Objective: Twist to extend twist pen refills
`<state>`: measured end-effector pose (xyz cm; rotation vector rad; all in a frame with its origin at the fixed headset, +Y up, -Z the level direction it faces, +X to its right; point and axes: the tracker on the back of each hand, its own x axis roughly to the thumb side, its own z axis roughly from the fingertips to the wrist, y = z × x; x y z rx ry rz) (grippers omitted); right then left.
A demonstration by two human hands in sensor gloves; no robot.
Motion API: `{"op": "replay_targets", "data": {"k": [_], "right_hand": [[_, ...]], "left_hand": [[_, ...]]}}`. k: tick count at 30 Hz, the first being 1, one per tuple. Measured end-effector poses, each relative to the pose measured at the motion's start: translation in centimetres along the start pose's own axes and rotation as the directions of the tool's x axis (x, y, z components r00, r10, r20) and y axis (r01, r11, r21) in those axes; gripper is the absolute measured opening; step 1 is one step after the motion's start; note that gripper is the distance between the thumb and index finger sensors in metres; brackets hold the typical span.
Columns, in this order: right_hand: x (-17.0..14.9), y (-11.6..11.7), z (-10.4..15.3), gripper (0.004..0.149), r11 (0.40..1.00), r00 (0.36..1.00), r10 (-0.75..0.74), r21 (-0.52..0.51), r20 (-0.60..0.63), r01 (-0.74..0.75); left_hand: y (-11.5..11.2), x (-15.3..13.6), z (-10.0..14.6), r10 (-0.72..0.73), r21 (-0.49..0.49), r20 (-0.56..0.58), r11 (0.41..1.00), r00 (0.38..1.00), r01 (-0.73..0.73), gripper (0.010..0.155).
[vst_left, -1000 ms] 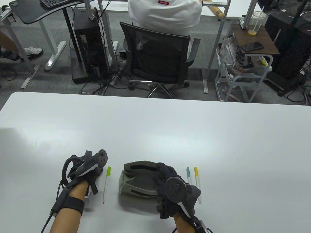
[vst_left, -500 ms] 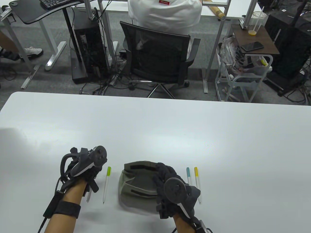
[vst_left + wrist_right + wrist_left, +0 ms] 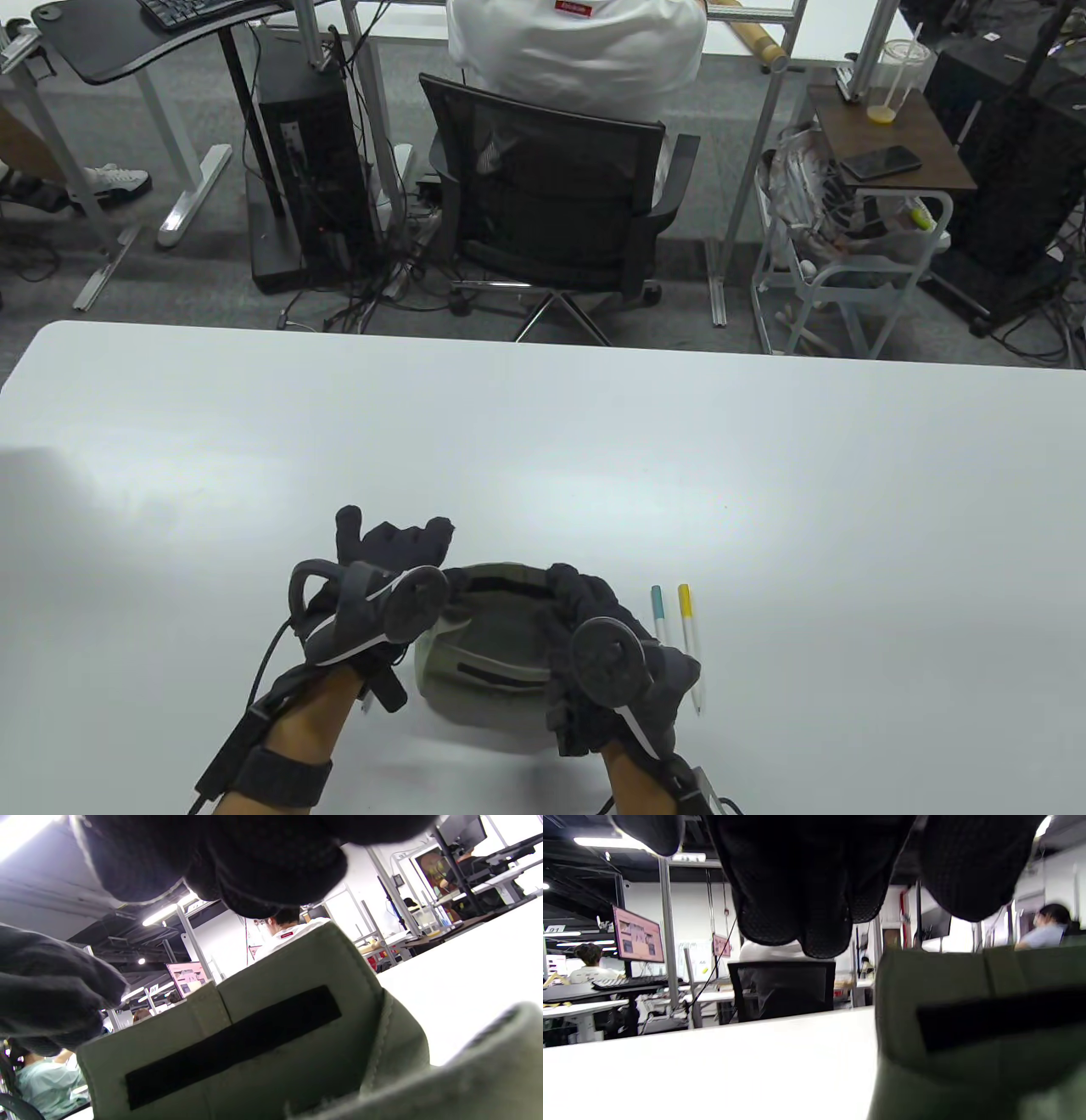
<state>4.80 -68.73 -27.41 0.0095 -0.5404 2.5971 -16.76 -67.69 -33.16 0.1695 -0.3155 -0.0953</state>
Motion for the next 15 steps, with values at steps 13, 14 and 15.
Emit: {"op": "replay_targets", "data": {"k": [13, 14, 15], "right_hand": [[2.0, 5.5, -0.1, 0.054, 0.904, 0.917, 0.288, 0.239, 0.276, -0.355], [2.2, 5.8, 0.1, 0.056, 0.886, 0.903, 0.304, 0.259, 0.304, -0.386], [2.3, 6.1, 0.2, 0.059, 0.874, 0.893, 0.315, 0.268, 0.321, -0.404]], "left_hand": [[-3.8, -0.5, -1.2, 0.049, -0.106, -0.029, 0.993, 0.998, -0.052, 0.045], [-3.9, -0.6, -1.2, 0.043, -0.096, -0.032, 0.994, 0.999, -0.046, 0.045], [-3.9, -0.7, -1.3, 0.045, -0.089, -0.031, 0.995, 0.999, -0.048, 0.046]]}}
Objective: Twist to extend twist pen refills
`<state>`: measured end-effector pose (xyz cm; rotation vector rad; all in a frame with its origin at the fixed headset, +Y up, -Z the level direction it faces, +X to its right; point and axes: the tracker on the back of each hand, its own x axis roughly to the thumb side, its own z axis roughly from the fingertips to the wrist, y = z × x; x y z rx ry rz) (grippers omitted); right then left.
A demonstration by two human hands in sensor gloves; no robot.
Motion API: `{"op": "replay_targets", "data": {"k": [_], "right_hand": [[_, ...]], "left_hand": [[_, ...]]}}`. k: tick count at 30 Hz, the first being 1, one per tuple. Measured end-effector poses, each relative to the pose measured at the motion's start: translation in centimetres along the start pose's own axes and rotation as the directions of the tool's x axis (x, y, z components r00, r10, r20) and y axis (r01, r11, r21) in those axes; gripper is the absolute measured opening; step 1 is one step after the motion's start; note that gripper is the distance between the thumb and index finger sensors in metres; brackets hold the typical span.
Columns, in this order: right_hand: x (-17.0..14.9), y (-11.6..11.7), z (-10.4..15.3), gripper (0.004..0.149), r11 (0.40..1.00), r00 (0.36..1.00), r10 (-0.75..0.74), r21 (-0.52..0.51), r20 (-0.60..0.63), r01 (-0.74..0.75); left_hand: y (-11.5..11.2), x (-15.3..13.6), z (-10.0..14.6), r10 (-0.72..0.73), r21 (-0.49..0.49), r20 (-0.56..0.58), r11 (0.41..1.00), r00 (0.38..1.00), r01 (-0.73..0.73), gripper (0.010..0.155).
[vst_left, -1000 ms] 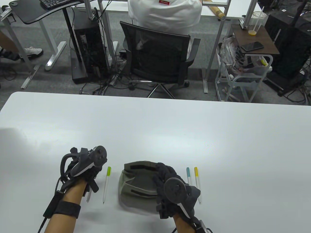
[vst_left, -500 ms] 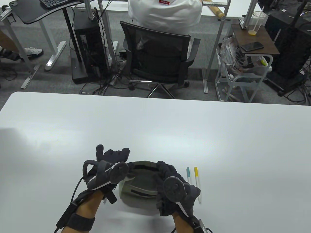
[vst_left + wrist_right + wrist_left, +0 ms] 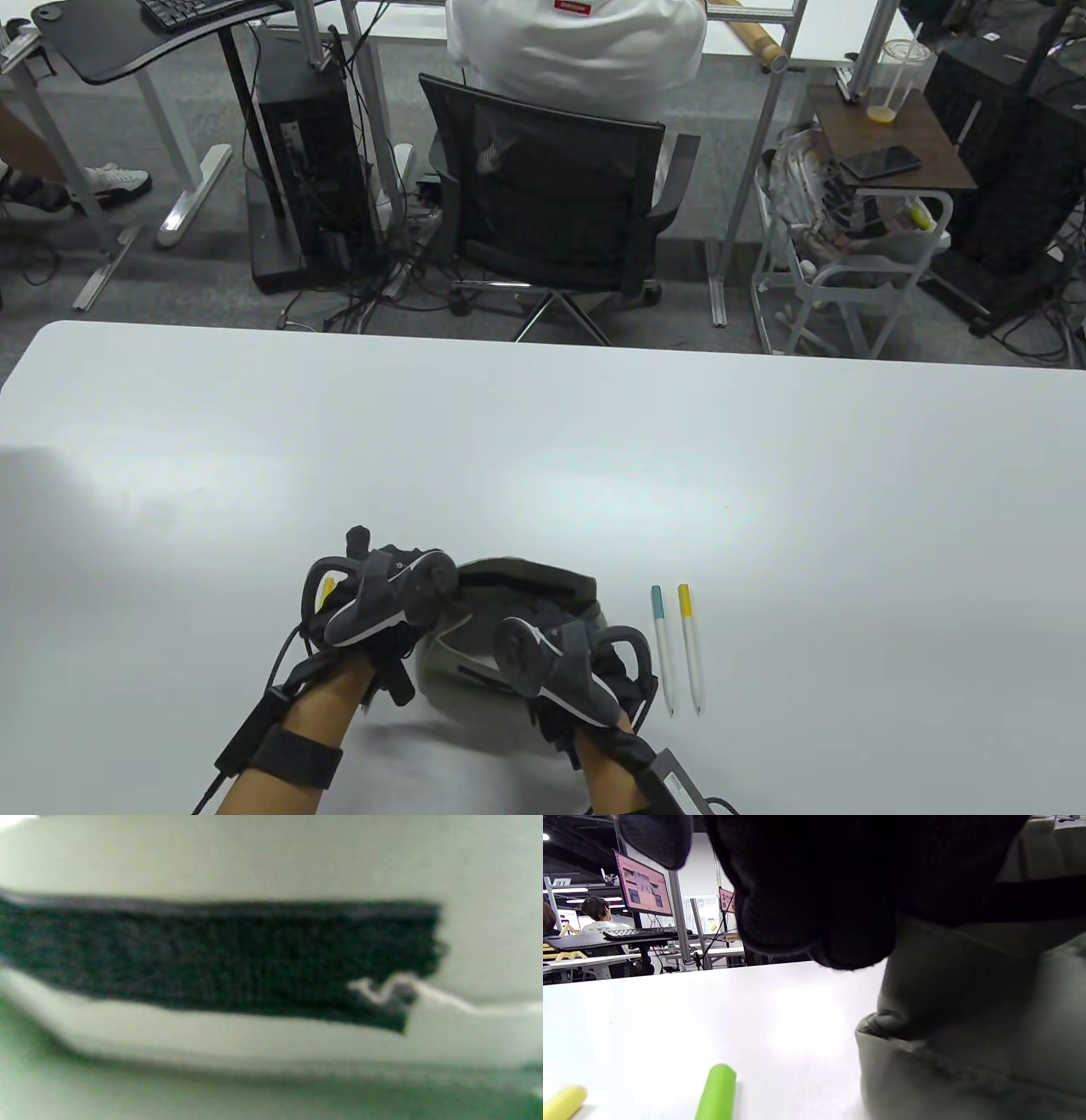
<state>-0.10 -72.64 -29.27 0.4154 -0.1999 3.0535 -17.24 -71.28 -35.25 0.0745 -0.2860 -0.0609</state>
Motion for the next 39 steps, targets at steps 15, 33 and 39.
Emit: {"op": "replay_targets", "data": {"k": [15, 33, 39], "right_hand": [[2.0, 3.4, -0.4, 0.061, 0.956, 0.970, 0.235, 0.164, 0.061, -0.242], [1.3, 3.9, -0.3, 0.045, 0.972, 0.986, 0.165, 0.170, 0.002, -0.163], [-0.5, 2.6, -0.3, 0.045, 0.987, 0.994, -0.004, 0.159, -0.106, 0.021]], "left_hand": [[-0.2, -0.3, 0.1, 0.034, 0.008, -0.009, 0.999, 0.999, -0.034, 0.045], [-0.4, -0.6, 0.2, 0.081, -0.008, -0.027, 0.997, 0.996, -0.082, 0.046], [-0.4, -0.6, 0.3, 0.083, -0.011, -0.037, 0.996, 0.996, -0.083, 0.046]]}}
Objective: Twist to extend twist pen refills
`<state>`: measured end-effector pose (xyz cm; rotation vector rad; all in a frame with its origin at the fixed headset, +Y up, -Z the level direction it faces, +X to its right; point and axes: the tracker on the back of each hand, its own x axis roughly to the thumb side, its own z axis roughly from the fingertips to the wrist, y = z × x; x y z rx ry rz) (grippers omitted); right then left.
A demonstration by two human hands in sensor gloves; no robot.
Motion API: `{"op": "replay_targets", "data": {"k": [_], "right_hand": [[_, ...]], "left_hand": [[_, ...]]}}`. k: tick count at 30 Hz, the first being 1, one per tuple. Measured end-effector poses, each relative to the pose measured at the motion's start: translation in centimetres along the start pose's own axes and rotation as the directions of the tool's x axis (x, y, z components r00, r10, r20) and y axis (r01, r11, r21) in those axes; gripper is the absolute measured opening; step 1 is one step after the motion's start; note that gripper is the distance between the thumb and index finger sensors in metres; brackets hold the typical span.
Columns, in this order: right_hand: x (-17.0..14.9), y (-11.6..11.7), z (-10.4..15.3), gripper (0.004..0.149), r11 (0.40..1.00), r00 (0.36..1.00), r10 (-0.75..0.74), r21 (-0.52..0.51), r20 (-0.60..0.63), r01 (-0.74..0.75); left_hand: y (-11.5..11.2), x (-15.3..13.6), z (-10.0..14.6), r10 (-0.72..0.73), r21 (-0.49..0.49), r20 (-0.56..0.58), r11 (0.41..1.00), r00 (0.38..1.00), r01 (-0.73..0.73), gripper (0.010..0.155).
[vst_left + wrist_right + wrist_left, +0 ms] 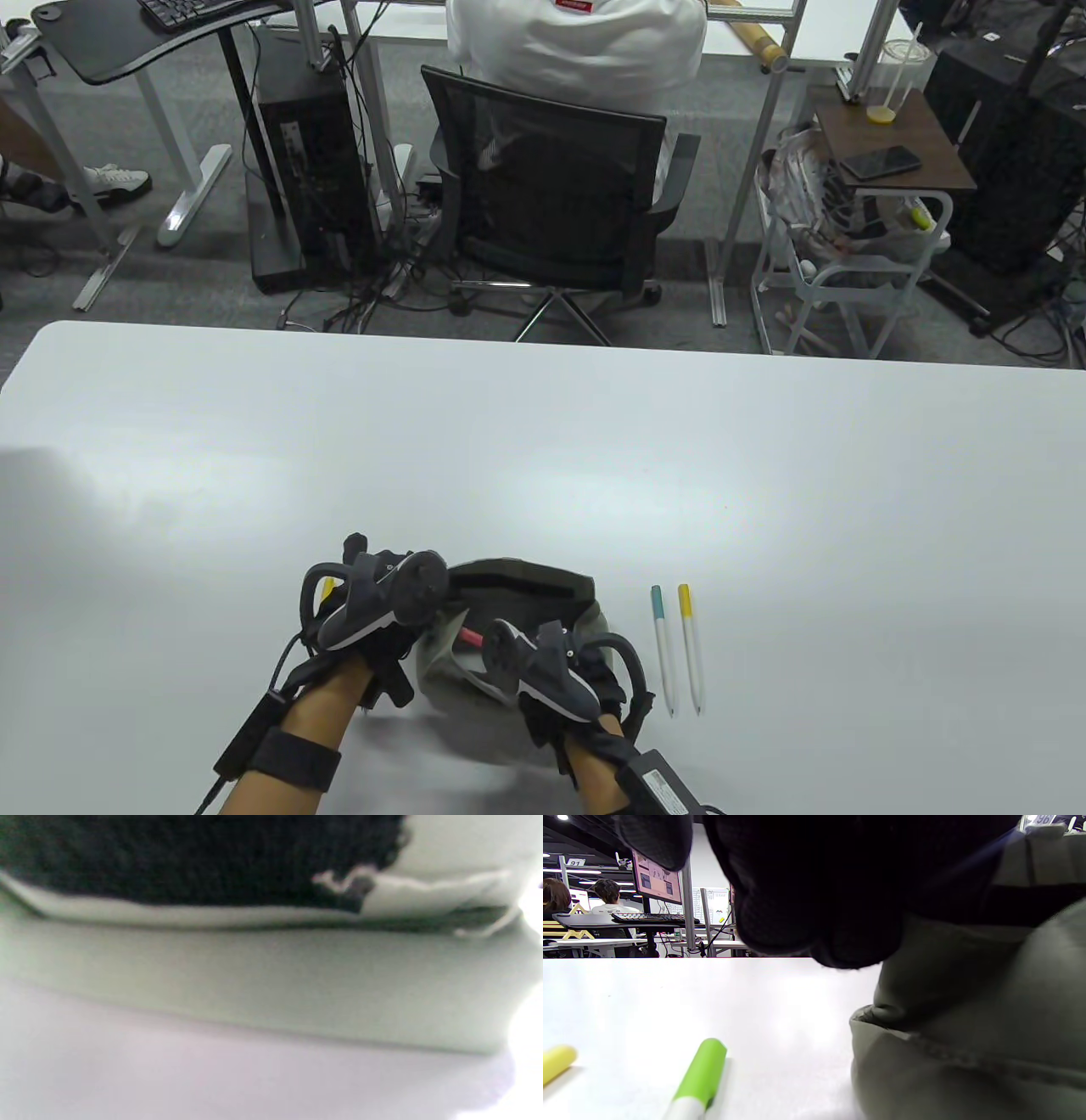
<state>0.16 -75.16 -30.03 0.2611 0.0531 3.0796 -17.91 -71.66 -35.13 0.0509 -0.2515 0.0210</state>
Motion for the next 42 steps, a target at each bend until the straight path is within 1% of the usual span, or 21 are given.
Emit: {"op": "replay_targets", "data": {"k": [1, 4, 5, 7, 8, 9, 10, 11, 13, 14, 15, 16, 18, 20, 21, 23, 25, 26, 29, 35, 42], "right_hand": [[-0.4, -0.4, 0.1, 0.045, 0.999, 0.999, -0.042, -0.009, -0.008, 0.042], [-1.8, -2.2, 0.8, 0.045, 0.976, 0.980, -0.197, -0.100, -0.012, 0.195], [-2.3, -2.9, 1.1, 0.045, 0.957, 0.967, -0.253, -0.145, -0.007, 0.249], [-3.2, -4.3, 1.9, 0.044, 0.896, 0.926, -0.378, -0.249, 0.005, 0.368], [-3.8, -5.3, 2.5, 0.045, 0.840, 0.889, -0.458, -0.315, 0.026, 0.442], [-3.9, -5.7, 2.7, 0.045, 0.816, 0.872, -0.487, -0.337, 0.037, 0.470], [-4.2, -6.3, 3.1, 0.045, 0.771, 0.843, -0.536, -0.376, 0.055, 0.514], [-4.4, -6.9, 3.5, 0.045, 0.730, 0.819, -0.569, -0.410, 0.080, 0.547], [-4.4, -7.2, 3.8, 0.045, 0.706, 0.811, -0.576, -0.435, 0.104, 0.558], [-4.3, -7.3, 3.9, 0.045, 0.709, 0.814, -0.571, -0.437, 0.106, 0.554], [-4.1, -7.2, 4.0, 0.045, 0.720, 0.822, -0.558, -0.429, 0.110, 0.546], [-3.9, -7.1, 3.9, 0.045, 0.728, 0.829, -0.547, -0.425, 0.112, 0.538], [-3.6, -6.9, 3.9, 0.045, 0.737, 0.835, -0.537, -0.416, 0.116, 0.532], [-3.5, -6.9, 3.8, 0.045, 0.738, 0.836, -0.535, -0.415, 0.118, 0.531], [-3.4, -6.9, 3.8, 0.045, 0.736, 0.835, -0.537, -0.416, 0.121, 0.534], [-3.4, -6.9, 3.9, 0.045, 0.730, 0.831, -0.541, -0.416, 0.130, 0.541], [-3.4, -7.0, 4.0, 0.045, 0.731, 0.832, -0.538, -0.419, 0.134, 0.539], [-3.4, -7.0, 4.1, 0.044, 0.730, 0.832, -0.537, -0.418, 0.139, 0.541], [-3.4, -7.0, 4.1, 0.044, 0.735, 0.835, -0.532, -0.414, 0.140, 0.537], [-3.4, -7.0, 4.2, 0.045, 0.735, 0.832, -0.536, -0.406, 0.142, 0.542], [-3.3, -6.9, 4.2, 0.044, 0.745, 0.837, -0.530, -0.397, 0.136, 0.536]], "left_hand": [[0.0, -0.1, 0.0, 0.007, -0.007, -0.001, 1.000, 1.000, -0.007, 0.046], [0.1, -0.3, -0.1, 0.027, -0.030, -0.004, 0.999, 1.000, -0.027, 0.047], [0.2, -0.2, -0.1, 0.027, -0.033, 0.004, 0.999, 1.000, -0.027, 0.047], [0.7, -0.2, 0.0, 0.029, -0.051, -0.003, 0.998, 1.000, -0.029, 0.051], [1.2, -0.2, 0.1, 0.032, -0.058, -0.003, 0.998, 0.999, -0.032, 0.053], [1.7, -0.2, 0.2, 0.038, -0.065, -0.004, 0.997, 0.999, -0.039, 0.055], [2.6, -0.2, 0.4, 0.051, -0.081, -0.015, 0.995, 0.999, -0.052, 0.058], [3.8, -0.1, 0.8, 0.059, -0.070, -0.011, 0.996, 0.998, -0.059, 0.060], [6.2, 0.2, 1.4, 0.055, 0.022, -0.009, 0.998, 0.998, -0.055, 0.061], [7.1, 0.4, 1.7, 0.055, 0.055, -0.005, 0.997, 0.998, -0.054, 0.062], [8.6, 0.8, 2.3, 0.071, 0.119, 0.008, 0.990, 0.997, -0.071, 0.062], [10.1, 1.3, 2.8, 0.099, 0.177, 0.042, 0.979, 0.994, -0.105, 0.062], [12.1, 2.2, 3.8, 0.180, 0.269, 0.092, 0.942, 0.979, -0.198, 0.062], [13.4, 3.3, 4.3, 0.243, 0.297, 0.138, 0.915, 0.960, -0.275, 0.063], [13.9, 3.8, 4.5, 0.247, 0.291, 0.145, 0.915, 0.958, -0.280, 0.064], [14.6, 5.2, 4.7, 0.190, 0.291, 0.135, 0.930, 0.972, -0.223, 0.065], [14.9, 6.1, 4.7, 0.131, 0.303, 0.131, 0.938, 0.983, -0.165, 0.062], [14.9, 6.5, 4.6, 0.115, 0.302, 0.129, 0.942, 0.985, -0.149, 0.057], [14.6, 7.0, 4.6, 0.166, 0.318, 0.163, 0.924, 0.973, -0.211, 0.047], [14.4, 7.2, 4.4, 0.163, 0.286, 0.150, 0.937, 0.975, -0.201, 0.046], [14.1, 7.2, 4.5, 0.170, 0.241, 0.229, 0.944, 0.958, -0.225, 0.044]]}}
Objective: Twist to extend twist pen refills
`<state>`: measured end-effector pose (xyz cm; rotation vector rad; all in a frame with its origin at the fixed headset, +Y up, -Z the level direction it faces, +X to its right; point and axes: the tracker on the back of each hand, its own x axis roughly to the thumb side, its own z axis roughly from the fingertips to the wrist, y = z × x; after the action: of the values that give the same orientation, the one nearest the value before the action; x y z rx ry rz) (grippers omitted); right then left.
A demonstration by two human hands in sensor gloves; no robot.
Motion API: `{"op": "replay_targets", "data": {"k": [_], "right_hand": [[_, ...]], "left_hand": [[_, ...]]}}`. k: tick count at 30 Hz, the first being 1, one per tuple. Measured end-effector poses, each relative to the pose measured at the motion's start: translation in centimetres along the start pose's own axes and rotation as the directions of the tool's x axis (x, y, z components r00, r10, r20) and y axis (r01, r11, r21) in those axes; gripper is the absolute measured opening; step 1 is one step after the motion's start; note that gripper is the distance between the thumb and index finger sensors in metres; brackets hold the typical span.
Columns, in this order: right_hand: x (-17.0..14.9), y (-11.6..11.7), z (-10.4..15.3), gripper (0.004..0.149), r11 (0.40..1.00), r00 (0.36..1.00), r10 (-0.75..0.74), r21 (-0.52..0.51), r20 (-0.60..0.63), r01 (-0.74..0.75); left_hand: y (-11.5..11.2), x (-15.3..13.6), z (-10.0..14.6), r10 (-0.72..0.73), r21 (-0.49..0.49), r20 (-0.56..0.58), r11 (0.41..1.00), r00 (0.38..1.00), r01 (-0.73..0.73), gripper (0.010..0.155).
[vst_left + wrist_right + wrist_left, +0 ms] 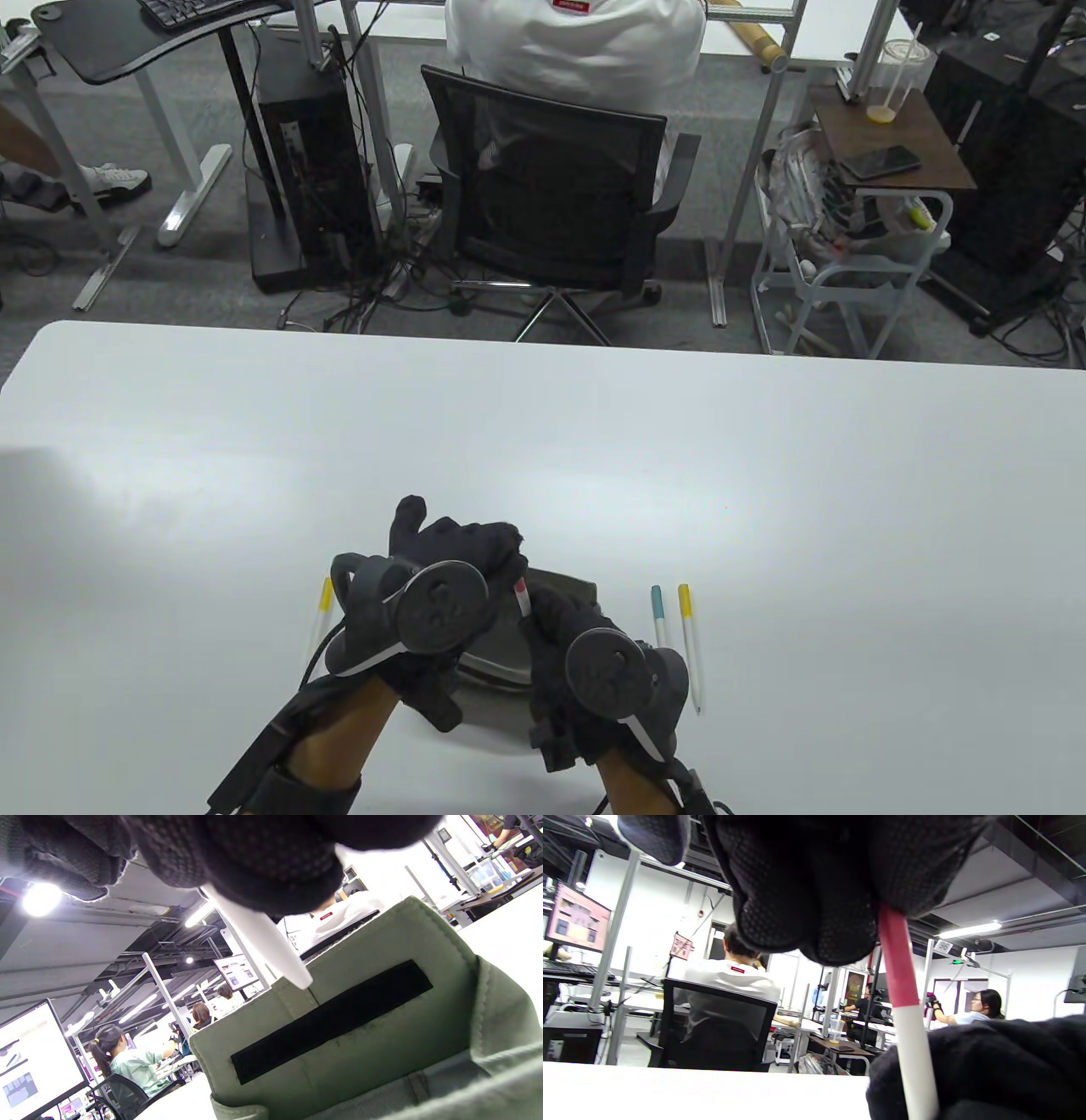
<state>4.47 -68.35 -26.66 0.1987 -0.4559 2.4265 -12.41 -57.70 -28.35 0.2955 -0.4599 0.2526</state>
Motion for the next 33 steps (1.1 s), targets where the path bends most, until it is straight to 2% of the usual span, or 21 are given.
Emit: {"op": "replay_targets", "data": {"k": [10, 13, 24, 27, 31, 33], "right_hand": [[0.1, 0.1, 0.0, 0.044, 1.000, 1.000, -0.004, 0.009, -0.002, 0.004], [0.1, 0.1, 0.0, 0.045, 1.000, 1.000, -0.010, 0.014, -0.007, 0.010], [-0.1, 0.2, -0.2, 0.045, 1.000, 1.000, -0.004, 0.021, -0.020, 0.004], [-0.3, 0.4, -0.2, 0.045, 0.999, 0.999, 0.018, 0.027, -0.027, -0.018], [-0.7, 0.2, -0.3, 0.045, 0.999, 0.999, 0.025, 0.024, -0.047, -0.024], [-1.0, 0.0, -0.4, 0.045, 1.000, 0.998, 0.012, 0.017, -0.061, -0.011]], "left_hand": [[-0.3, 0.3, 0.2, -0.004, -0.013, 0.070, 1.000, 0.998, 0.005, 0.043], [-0.7, 0.4, 0.4, -0.006, 0.012, 0.100, 1.000, 0.995, 0.005, 0.044], [-1.6, -0.6, 0.6, 0.071, 0.036, 0.105, 0.997, 0.992, -0.075, 0.045], [-2.4, -1.3, 0.9, 0.072, 0.010, 0.098, 0.997, 0.993, -0.073, 0.053], [-3.5, -3.5, 2.5, 0.057, 0.035, 0.040, 0.998, 0.998, -0.058, 0.065], [-4.4, -5.4, 3.4, -0.027, 0.009, -0.015, 1.000, 1.000, 0.027, 0.068]]}}
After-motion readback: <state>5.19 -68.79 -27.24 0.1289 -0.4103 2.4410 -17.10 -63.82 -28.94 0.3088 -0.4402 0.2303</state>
